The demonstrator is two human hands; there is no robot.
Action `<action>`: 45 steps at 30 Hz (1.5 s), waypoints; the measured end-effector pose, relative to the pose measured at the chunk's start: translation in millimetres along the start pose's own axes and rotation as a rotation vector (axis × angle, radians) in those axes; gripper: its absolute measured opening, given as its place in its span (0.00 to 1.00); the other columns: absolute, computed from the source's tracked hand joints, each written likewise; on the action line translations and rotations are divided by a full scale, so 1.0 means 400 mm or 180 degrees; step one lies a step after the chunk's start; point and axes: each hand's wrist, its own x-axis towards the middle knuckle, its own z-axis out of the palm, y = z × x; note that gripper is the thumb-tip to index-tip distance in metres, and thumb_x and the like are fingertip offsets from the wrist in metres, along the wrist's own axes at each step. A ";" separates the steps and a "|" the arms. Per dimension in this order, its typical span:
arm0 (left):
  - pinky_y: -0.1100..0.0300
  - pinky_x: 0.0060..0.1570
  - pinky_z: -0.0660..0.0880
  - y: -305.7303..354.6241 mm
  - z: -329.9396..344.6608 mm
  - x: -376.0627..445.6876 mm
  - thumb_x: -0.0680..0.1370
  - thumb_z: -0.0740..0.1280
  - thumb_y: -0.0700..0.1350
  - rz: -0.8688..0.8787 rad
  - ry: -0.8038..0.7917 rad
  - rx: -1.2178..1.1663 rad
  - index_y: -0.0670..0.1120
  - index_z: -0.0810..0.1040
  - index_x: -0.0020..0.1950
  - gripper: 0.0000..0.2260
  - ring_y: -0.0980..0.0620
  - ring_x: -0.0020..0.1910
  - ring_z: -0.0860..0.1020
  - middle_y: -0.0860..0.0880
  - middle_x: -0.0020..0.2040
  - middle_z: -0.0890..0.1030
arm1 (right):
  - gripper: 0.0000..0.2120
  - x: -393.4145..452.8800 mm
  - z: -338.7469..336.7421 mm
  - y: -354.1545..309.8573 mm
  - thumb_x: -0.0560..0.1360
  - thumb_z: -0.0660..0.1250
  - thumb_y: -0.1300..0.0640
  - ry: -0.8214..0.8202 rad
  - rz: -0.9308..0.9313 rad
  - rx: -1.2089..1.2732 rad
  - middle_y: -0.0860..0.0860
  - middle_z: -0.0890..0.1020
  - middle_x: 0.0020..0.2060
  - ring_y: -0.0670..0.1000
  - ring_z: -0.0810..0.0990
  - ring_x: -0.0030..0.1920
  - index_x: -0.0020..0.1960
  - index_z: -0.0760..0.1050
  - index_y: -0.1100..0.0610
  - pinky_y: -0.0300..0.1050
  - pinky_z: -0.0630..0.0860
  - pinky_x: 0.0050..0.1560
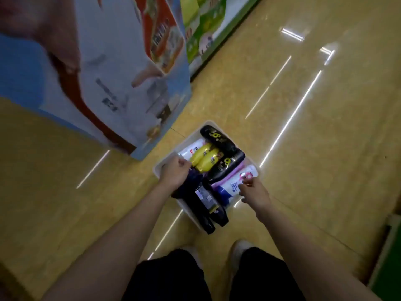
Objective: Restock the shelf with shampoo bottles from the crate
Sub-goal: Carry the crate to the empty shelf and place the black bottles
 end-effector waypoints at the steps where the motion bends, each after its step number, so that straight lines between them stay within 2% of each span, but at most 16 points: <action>1: 0.58 0.46 0.68 -0.003 0.020 0.031 0.80 0.60 0.46 0.0102 0.0009 0.0159 0.45 0.75 0.44 0.08 0.49 0.46 0.74 0.46 0.45 0.76 | 0.08 0.026 0.014 0.034 0.76 0.62 0.58 0.0112 0.0077 0.0016 0.58 0.78 0.52 0.59 0.78 0.54 0.54 0.69 0.57 0.60 0.75 0.58; 3: 0.59 0.49 0.67 -0.014 0.051 0.096 0.80 0.61 0.46 0.0157 0.0082 0.0372 0.41 0.77 0.55 0.11 0.46 0.53 0.76 0.45 0.51 0.78 | 0.07 0.073 0.031 0.079 0.77 0.61 0.58 0.0229 0.0201 0.0009 0.58 0.78 0.53 0.59 0.78 0.53 0.54 0.67 0.57 0.60 0.76 0.56; 6: 0.57 0.52 0.69 -0.025 0.092 0.186 0.79 0.62 0.45 0.0332 0.0114 0.0733 0.39 0.76 0.58 0.13 0.42 0.57 0.76 0.41 0.57 0.79 | 0.12 0.132 0.055 0.136 0.78 0.62 0.57 0.0384 0.0437 0.0144 0.56 0.76 0.50 0.56 0.77 0.50 0.58 0.65 0.61 0.55 0.78 0.49; 8: 0.55 0.57 0.69 -0.035 0.111 0.238 0.79 0.62 0.44 0.0528 0.0155 0.1142 0.38 0.75 0.60 0.14 0.40 0.60 0.73 0.38 0.61 0.75 | 0.22 0.159 0.072 0.147 0.77 0.63 0.58 0.0532 0.0645 0.0277 0.58 0.75 0.52 0.55 0.76 0.48 0.67 0.60 0.63 0.48 0.77 0.39; 10: 0.53 0.65 0.64 -0.043 0.127 0.289 0.79 0.62 0.43 0.0676 0.0232 0.1531 0.38 0.70 0.67 0.18 0.39 0.66 0.67 0.37 0.66 0.68 | 0.26 0.194 0.094 0.167 0.77 0.64 0.59 0.0526 0.0825 0.0348 0.61 0.76 0.56 0.56 0.76 0.49 0.70 0.56 0.64 0.47 0.76 0.41; 12: 0.51 0.69 0.61 -0.046 0.138 0.320 0.79 0.61 0.43 0.0639 0.0290 0.1794 0.37 0.63 0.71 0.22 0.39 0.69 0.62 0.38 0.69 0.63 | 0.22 0.227 0.112 0.179 0.76 0.64 0.60 0.0415 0.0888 0.0260 0.60 0.77 0.56 0.57 0.78 0.51 0.66 0.61 0.63 0.49 0.78 0.46; 14: 0.49 0.68 0.62 -0.049 0.145 0.343 0.78 0.61 0.41 0.0444 0.0286 0.1909 0.36 0.60 0.72 0.24 0.39 0.69 0.62 0.38 0.70 0.61 | 0.17 0.252 0.122 0.189 0.75 0.65 0.61 0.0345 0.0889 0.0257 0.58 0.78 0.53 0.55 0.79 0.48 0.62 0.66 0.62 0.48 0.80 0.41; 16: 0.48 0.68 0.63 -0.051 0.149 0.369 0.77 0.61 0.39 0.0276 0.0303 0.1953 0.36 0.59 0.72 0.24 0.39 0.68 0.63 0.38 0.70 0.61 | 0.15 0.268 0.129 0.195 0.75 0.65 0.62 0.0365 0.0805 0.0283 0.58 0.78 0.51 0.55 0.80 0.45 0.60 0.67 0.62 0.48 0.81 0.37; 19: 0.46 0.67 0.64 -0.050 0.148 0.395 0.77 0.62 0.38 0.0090 0.0316 0.1967 0.35 0.59 0.71 0.24 0.38 0.69 0.63 0.37 0.70 0.61 | 0.16 0.269 0.140 0.197 0.75 0.66 0.60 0.0414 0.0732 0.0301 0.57 0.78 0.50 0.59 0.81 0.47 0.59 0.64 0.59 0.55 0.82 0.38; 23: 0.45 0.65 0.65 -0.063 0.146 0.421 0.77 0.62 0.37 0.0108 0.0447 0.2184 0.37 0.61 0.71 0.23 0.40 0.70 0.62 0.37 0.70 0.63 | 0.18 0.268 0.150 0.200 0.75 0.67 0.59 0.0459 0.0648 0.0410 0.59 0.79 0.49 0.61 0.82 0.43 0.60 0.62 0.57 0.59 0.82 0.33; 28: 0.48 0.60 0.70 -0.089 0.125 0.448 0.76 0.61 0.33 0.0479 0.0433 0.2565 0.36 0.63 0.69 0.21 0.37 0.65 0.67 0.34 0.65 0.67 | 0.16 0.270 0.160 0.211 0.76 0.65 0.58 0.0675 0.0491 0.0321 0.57 0.78 0.46 0.60 0.83 0.41 0.58 0.60 0.55 0.59 0.82 0.36; 32: 0.47 0.52 0.72 -0.111 0.103 0.434 0.76 0.60 0.33 0.0665 0.0389 0.2746 0.36 0.67 0.63 0.15 0.36 0.58 0.73 0.34 0.60 0.73 | 0.14 0.296 0.142 0.210 0.75 0.66 0.60 0.0820 0.0348 -0.0010 0.56 0.80 0.45 0.58 0.83 0.38 0.56 0.64 0.57 0.55 0.82 0.31; 38: 0.55 0.44 0.70 -0.164 0.105 0.363 0.76 0.60 0.38 0.0287 0.0559 0.2602 0.38 0.72 0.59 0.12 0.40 0.56 0.76 0.38 0.58 0.77 | 0.13 0.337 0.063 0.156 0.75 0.66 0.60 0.0707 0.0018 -0.0691 0.56 0.78 0.47 0.58 0.82 0.43 0.54 0.63 0.57 0.57 0.82 0.40; 42: 0.56 0.44 0.69 -0.172 0.105 0.324 0.76 0.60 0.39 0.0048 0.0618 0.2355 0.38 0.73 0.59 0.12 0.40 0.57 0.76 0.38 0.59 0.77 | 0.12 0.339 0.014 0.106 0.75 0.65 0.58 0.0662 -0.0142 -0.1017 0.56 0.77 0.45 0.59 0.81 0.43 0.52 0.63 0.57 0.55 0.82 0.41; 45: 0.56 0.44 0.69 -0.132 0.077 0.268 0.76 0.60 0.38 -0.0026 0.0611 0.2238 0.37 0.74 0.58 0.12 0.39 0.57 0.76 0.38 0.59 0.77 | 0.09 0.297 -0.037 0.055 0.74 0.64 0.60 0.0580 -0.0230 -0.1204 0.57 0.78 0.44 0.60 0.81 0.42 0.50 0.65 0.58 0.53 0.81 0.37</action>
